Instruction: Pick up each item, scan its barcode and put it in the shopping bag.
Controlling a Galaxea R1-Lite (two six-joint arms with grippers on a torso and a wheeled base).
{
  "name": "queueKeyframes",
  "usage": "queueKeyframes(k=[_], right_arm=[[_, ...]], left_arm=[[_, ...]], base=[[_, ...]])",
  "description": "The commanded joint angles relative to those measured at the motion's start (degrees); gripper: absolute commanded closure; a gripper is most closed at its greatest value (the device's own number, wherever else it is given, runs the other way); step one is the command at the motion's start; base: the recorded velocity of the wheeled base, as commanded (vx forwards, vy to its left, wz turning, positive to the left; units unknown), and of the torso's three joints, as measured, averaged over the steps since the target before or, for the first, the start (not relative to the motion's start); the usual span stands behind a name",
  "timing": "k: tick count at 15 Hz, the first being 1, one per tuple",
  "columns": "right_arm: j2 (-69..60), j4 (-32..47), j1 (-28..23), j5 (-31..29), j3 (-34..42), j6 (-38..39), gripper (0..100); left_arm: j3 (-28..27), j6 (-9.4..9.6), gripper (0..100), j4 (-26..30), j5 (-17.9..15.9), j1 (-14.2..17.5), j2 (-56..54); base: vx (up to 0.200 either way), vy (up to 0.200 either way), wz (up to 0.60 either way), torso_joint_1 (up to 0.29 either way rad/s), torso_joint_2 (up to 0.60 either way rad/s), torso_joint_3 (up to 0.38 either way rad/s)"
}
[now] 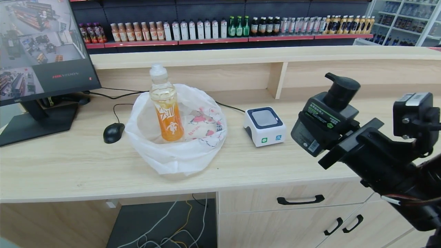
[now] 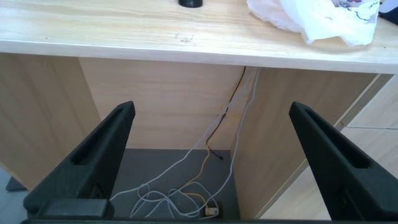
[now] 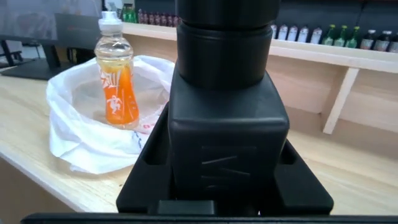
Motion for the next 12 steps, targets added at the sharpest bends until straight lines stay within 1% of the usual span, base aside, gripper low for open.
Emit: queueKeyframes(k=[1, 5, 8, 10, 12], right_arm=[[4.81, -0.03, -0.12, 0.28, -3.67, -2.37, 100], [11.66, -0.03, -0.74, 0.28, -10.62, -8.87, 100], [17.03, -0.03, -1.53, 0.63, -19.23, -10.98, 100], [19.93, -0.03, -3.99, 3.88, -24.33, -12.91, 100], [22.47, -0.03, -5.48, 5.2, -29.78, -14.32, 100]], left_arm=[[0.0, -0.02, 0, 0.0, 0.02, -0.01, -0.02], [0.0, -0.02, 0, 0.0, 0.02, -0.01, -0.02], [0.0, -0.02, 0, 0.0, 0.02, -0.01, -0.02], [0.0, -0.02, 0, 0.0, 0.02, -0.01, -0.02], [0.0, -0.02, 0, 0.0, 0.02, -0.01, -0.02]], base=[[0.0, 0.0, 0.0, 0.0, 0.0, 0.0], [0.0, 0.0, 0.0, 0.0, 0.0, 0.0], [0.0, 0.0, 0.0, 0.0, 0.0, 0.0], [0.0, 0.0, 0.0, 0.0, 0.0, 0.0], [0.0, 0.0, 0.0, 0.0, 0.0, 0.0]])
